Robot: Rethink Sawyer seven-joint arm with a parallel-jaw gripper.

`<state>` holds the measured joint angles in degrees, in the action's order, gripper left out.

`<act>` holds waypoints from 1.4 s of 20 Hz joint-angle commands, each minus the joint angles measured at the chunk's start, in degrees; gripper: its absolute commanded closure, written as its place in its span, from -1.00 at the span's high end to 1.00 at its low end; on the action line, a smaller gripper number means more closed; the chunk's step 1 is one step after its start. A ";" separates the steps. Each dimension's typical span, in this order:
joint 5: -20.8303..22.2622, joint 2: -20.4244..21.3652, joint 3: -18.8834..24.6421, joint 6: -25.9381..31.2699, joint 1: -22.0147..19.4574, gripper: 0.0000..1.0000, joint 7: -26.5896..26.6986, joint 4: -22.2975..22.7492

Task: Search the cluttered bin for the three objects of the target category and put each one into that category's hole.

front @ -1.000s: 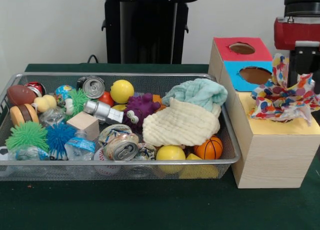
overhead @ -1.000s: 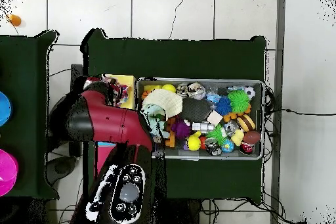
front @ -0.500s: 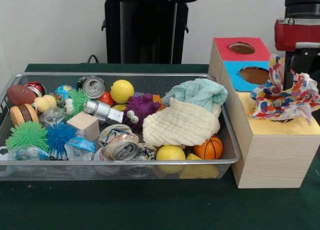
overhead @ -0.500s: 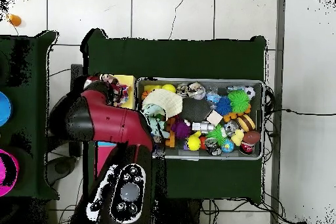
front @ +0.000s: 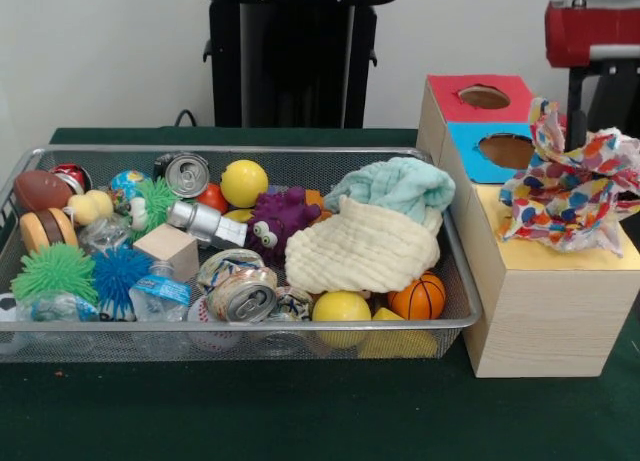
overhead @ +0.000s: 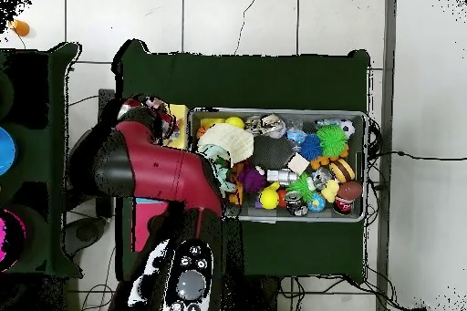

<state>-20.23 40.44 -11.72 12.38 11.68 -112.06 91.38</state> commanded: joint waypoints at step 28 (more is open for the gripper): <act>1.98 8.16 -1.07 18.35 -1.29 -1.00 -8.31 3.77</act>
<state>-19.59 50.12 -14.98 32.12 12.26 -112.06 90.31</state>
